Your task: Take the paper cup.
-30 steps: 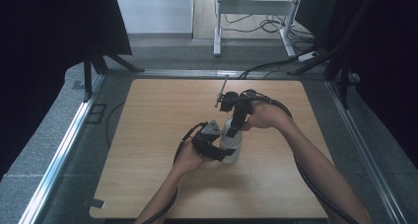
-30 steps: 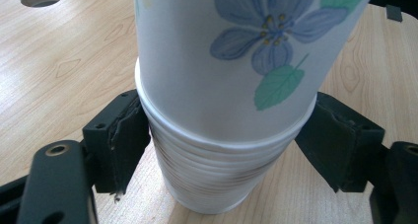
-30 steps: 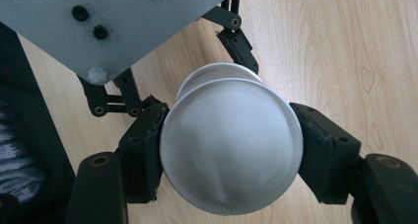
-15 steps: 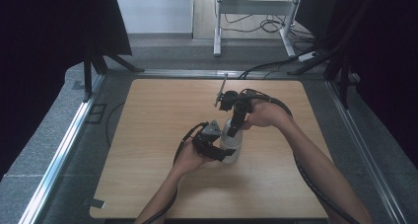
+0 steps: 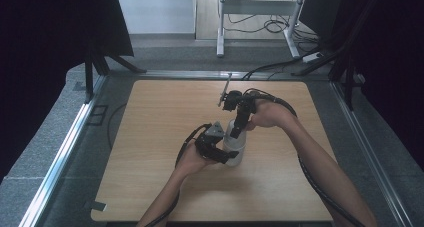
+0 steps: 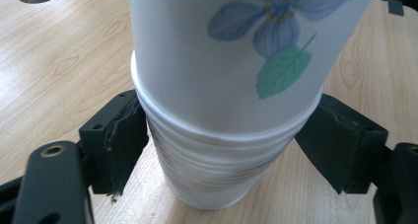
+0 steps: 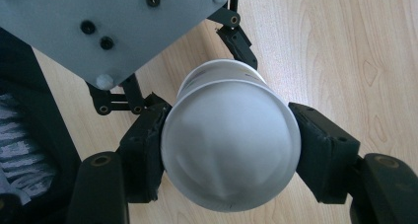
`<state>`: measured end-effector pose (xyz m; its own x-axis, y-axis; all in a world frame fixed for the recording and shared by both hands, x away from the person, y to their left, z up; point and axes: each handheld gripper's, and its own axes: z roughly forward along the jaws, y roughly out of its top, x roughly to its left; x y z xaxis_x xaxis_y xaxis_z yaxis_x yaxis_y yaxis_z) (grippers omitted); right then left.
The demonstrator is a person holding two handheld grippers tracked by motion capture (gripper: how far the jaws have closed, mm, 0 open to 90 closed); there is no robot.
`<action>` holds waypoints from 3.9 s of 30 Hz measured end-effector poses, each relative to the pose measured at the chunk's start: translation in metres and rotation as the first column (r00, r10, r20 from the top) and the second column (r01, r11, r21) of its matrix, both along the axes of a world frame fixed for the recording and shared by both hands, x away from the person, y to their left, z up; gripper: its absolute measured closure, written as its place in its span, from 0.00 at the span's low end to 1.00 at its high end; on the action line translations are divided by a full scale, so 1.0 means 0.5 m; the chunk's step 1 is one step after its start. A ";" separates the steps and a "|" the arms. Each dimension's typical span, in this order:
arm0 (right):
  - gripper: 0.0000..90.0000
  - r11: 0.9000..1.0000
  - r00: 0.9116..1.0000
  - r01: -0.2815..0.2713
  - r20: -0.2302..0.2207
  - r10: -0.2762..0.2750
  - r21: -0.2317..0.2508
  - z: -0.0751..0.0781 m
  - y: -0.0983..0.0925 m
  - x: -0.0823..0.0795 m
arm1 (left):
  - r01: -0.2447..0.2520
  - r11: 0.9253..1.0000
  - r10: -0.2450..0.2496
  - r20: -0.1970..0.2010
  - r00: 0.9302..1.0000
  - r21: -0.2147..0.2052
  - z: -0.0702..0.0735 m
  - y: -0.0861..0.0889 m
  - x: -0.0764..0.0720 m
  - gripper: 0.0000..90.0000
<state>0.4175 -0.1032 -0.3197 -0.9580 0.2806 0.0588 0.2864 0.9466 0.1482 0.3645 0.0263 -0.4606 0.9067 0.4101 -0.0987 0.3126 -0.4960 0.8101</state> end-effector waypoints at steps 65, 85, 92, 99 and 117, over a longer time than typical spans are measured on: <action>0.39 0.991 0.996 -0.001 0.094 -0.011 0.131 0.149 -0.059 -0.049 | 0.016 1.000 -0.016 0.014 1.000 0.015 0.034 0.014 -0.006 0.13; 0.39 0.979 0.992 0.007 0.125 -0.033 0.205 0.173 -0.118 -0.096 | 0.026 0.999 -0.027 0.023 0.999 0.029 0.053 0.040 -0.026 0.06; 0.39 0.972 0.990 0.011 0.131 -0.043 0.236 0.163 -0.146 -0.113 | 0.024 0.999 -0.025 0.023 0.999 0.025 0.059 0.049 -0.037 0.05; 0.39 0.964 0.990 0.012 0.134 -0.049 0.265 0.152 -0.175 -0.132 | 0.029 0.999 -0.029 0.026 0.999 0.025 0.061 0.053 -0.051 0.05; 0.39 0.958 0.992 0.003 0.123 -0.040 0.288 0.092 -0.210 -0.174 | 0.044 0.999 -0.044 0.022 0.999 0.012 0.053 0.060 -0.080 0.05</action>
